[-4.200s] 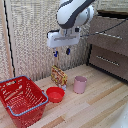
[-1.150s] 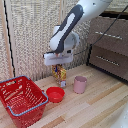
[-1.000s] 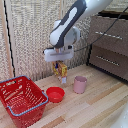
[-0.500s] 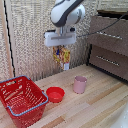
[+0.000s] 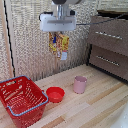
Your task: Meticulously direct the gripper system near the nourishment stick. Grapple the nourishment stick firmly with the gripper system. Progress with the gripper system grasping the stick toward the storage box. Tenderly permit the nourishment stick to descend into the box.
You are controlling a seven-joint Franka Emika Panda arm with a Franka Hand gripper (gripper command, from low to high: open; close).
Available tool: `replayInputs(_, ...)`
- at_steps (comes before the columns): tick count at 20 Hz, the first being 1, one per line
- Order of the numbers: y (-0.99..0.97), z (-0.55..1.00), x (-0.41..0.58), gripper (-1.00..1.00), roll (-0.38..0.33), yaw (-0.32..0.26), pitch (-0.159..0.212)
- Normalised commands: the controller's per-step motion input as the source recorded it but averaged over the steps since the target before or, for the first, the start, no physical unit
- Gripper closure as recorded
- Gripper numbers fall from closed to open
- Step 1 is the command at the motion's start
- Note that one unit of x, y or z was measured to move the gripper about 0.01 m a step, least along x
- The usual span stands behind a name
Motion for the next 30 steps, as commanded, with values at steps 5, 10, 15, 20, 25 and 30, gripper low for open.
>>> replayInputs(5,0.93,0.42,-0.086,1.00,0.000,0.000,0.000)
replayInputs(10,0.96,0.21,-0.069,1.00,0.000,0.000,0.022)
replayInputs(15,0.93,-0.09,-0.006,1.00,-0.006,0.015,0.049)
replayInputs(20,0.84,-0.34,-0.011,1.00,-0.041,0.040,0.024)
replayInputs(25,0.71,-0.49,-0.011,1.00,-0.059,0.075,0.003)
replayInputs(30,0.38,-0.50,0.089,-1.00,-0.099,0.127,-0.018)
